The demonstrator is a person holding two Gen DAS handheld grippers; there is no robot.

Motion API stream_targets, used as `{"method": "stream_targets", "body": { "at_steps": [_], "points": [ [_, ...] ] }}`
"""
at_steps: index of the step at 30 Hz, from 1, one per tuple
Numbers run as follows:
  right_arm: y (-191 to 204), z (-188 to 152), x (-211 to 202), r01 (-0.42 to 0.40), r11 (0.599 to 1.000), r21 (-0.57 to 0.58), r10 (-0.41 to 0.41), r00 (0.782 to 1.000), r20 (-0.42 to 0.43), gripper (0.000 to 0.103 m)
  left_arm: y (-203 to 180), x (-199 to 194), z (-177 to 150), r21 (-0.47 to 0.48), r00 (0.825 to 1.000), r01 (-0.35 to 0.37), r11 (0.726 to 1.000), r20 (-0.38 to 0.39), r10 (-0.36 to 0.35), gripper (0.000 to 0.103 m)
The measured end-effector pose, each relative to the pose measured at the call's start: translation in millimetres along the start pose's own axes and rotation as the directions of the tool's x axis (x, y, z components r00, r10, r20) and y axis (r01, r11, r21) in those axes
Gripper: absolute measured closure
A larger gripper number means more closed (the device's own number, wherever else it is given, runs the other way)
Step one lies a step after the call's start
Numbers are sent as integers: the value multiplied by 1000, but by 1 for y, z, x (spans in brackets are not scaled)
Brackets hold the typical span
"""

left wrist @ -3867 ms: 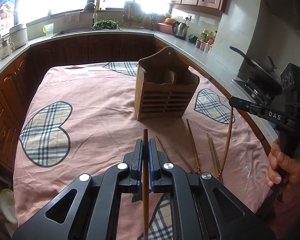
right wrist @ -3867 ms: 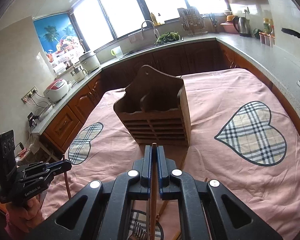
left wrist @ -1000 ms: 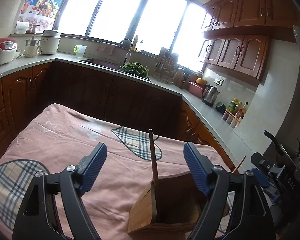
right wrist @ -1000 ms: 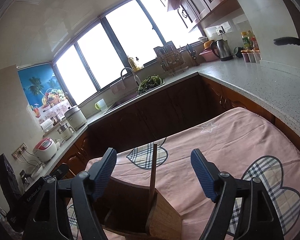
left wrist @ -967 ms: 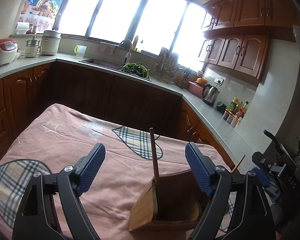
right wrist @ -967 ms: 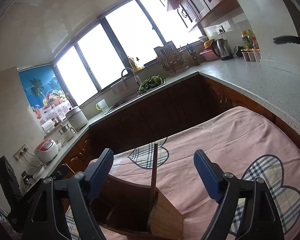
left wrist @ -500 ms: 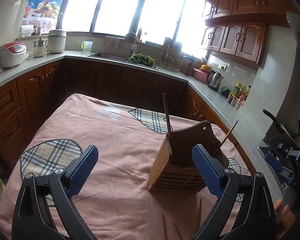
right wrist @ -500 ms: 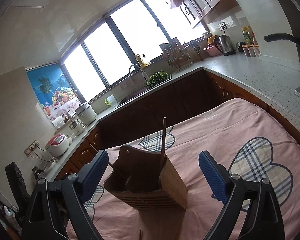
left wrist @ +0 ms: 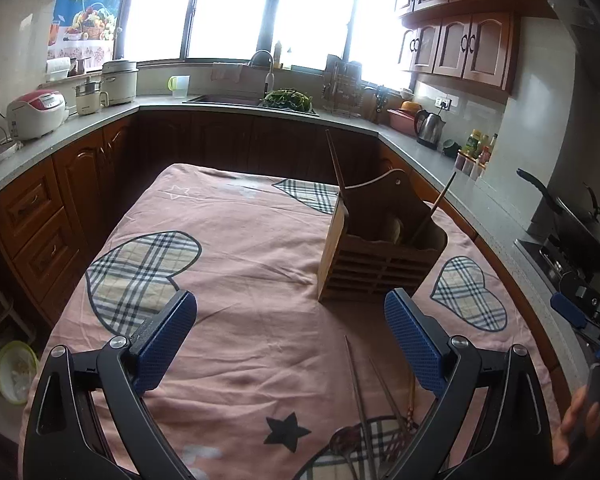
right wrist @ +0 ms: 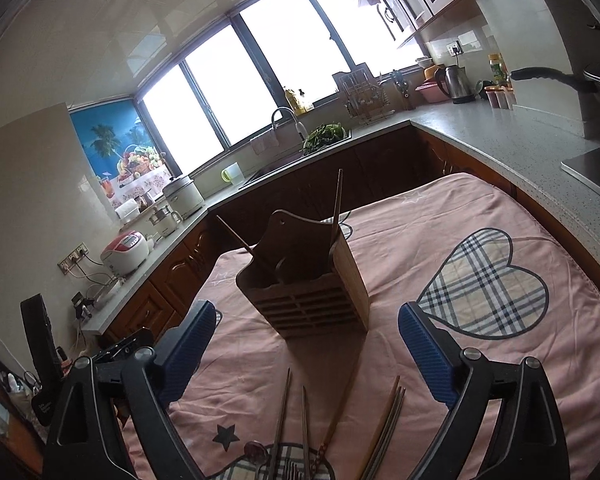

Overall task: Organize utensils
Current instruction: 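Move both tools back down toward the remaining utensils on the cloth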

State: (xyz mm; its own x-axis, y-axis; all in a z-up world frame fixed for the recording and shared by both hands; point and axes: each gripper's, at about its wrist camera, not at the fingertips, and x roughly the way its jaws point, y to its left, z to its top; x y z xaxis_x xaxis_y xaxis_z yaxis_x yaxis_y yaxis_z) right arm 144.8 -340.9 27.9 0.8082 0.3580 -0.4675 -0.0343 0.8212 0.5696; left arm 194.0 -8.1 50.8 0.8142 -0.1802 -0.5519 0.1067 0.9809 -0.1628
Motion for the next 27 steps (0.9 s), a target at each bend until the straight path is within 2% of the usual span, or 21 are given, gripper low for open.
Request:
{"method": "stream_targets", "body": {
  "at_steps": [11, 19, 27],
  "points": [
    [-12, -53, -35, 42, 999, 8, -41, 998, -50, 9, 4, -26, -52, 9, 998, 19, 1000, -65, -19, 6],
    [-27, -87, -38, 72, 997, 25, -69, 993, -99, 9, 5, -17, -83, 11, 991, 24, 1000, -133, -22, 6],
    [-39, -102, -33, 102, 994, 34, -96, 986, -135, 9, 3, -6, -96, 5, 983, 27, 1000, -180, -26, 6]
  ]
}}
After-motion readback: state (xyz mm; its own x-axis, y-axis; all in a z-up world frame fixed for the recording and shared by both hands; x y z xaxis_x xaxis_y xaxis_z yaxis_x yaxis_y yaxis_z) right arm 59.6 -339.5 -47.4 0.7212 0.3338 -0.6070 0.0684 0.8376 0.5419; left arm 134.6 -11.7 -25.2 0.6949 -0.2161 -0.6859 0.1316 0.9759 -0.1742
